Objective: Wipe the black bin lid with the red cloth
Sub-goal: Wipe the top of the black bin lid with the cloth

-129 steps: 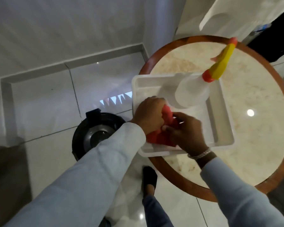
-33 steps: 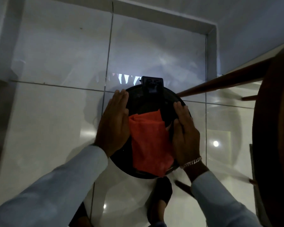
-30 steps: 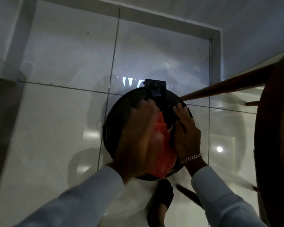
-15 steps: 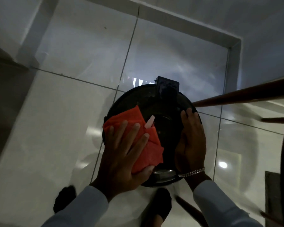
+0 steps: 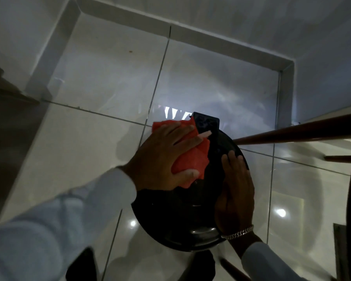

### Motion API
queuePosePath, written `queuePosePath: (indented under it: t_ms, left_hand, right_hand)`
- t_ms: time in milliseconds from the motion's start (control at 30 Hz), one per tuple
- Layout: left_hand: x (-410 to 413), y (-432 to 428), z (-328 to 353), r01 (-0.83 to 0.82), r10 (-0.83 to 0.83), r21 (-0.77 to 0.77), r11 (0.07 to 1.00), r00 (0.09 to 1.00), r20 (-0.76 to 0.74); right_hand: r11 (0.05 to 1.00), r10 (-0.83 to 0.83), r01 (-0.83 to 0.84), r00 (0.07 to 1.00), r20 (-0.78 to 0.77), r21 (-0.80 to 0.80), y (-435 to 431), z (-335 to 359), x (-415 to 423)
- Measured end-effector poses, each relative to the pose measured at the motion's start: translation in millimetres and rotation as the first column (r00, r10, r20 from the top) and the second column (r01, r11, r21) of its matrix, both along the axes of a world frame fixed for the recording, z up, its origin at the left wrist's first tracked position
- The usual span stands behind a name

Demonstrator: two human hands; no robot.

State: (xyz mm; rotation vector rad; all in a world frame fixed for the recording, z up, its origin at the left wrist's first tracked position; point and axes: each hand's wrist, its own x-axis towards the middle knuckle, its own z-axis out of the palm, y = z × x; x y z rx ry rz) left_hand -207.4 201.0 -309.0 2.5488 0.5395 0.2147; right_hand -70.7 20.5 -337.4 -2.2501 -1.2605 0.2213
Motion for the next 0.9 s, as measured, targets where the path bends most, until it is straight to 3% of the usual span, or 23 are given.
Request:
queuePosePath:
  t_ms: [67,133,267,333,467,600,700,800,900]
  left_hand:
    - [12,16,0,0.107,-0.107,-0.011,0.994,0.993,-0.039]
    - [15,19,-2,0.109,-0.109,-0.027,0.994,0.994,-0.025]
    - [8,-17,-2,-0.208,0.21,-0.033,0.978,0.976,0.062]
    - [5,-47,-1,-0.386,0.386,-0.017,0.922,0.922,0.018]
    - [-2,-116,9,-0.44,0.434,-0.065,0.896,0.897,-0.087]
    - [-12,-126,27,-0.475,0.489,-0.232,0.849,0.872,0.003]
    - [-20,-103,32,-0.574,0.56,-0.15,0.805,0.818,-0.128]
    - [-19,-99,42,-0.575,0.523,-0.18,0.798,0.809,-0.268]
    - [-20,-96,65,-0.545,0.49,-0.35,0.762,0.839,-0.238]
  right_hand:
    - [1.0,-0.014,0.014,1.0,-0.008,-0.009,1,0,-1]
    - [0.999,-0.035,0.035,0.999,-0.005,-0.014,2,0,-2]
    - [0.998,-0.07,0.07,0.997,0.015,-0.003,4,1,-4]
    - [0.997,-0.079,0.079,0.997,0.021,0.0,4,0,-5]
    - [0.998,-0.054,0.055,0.997,0.051,-0.024,3,-4,-3]
    - [0.993,-0.087,0.078,0.991,-0.101,-0.092,8,25,-2]
    - [0.965,-0.261,0.257,0.947,-0.188,-0.046,-3,64,-22]
    - [0.93,-0.357,0.283,0.848,-0.392,-0.234,-12,89,-62]
    - [0.913,-0.381,0.229,0.771,-0.51,-0.337,-5,103,-77]
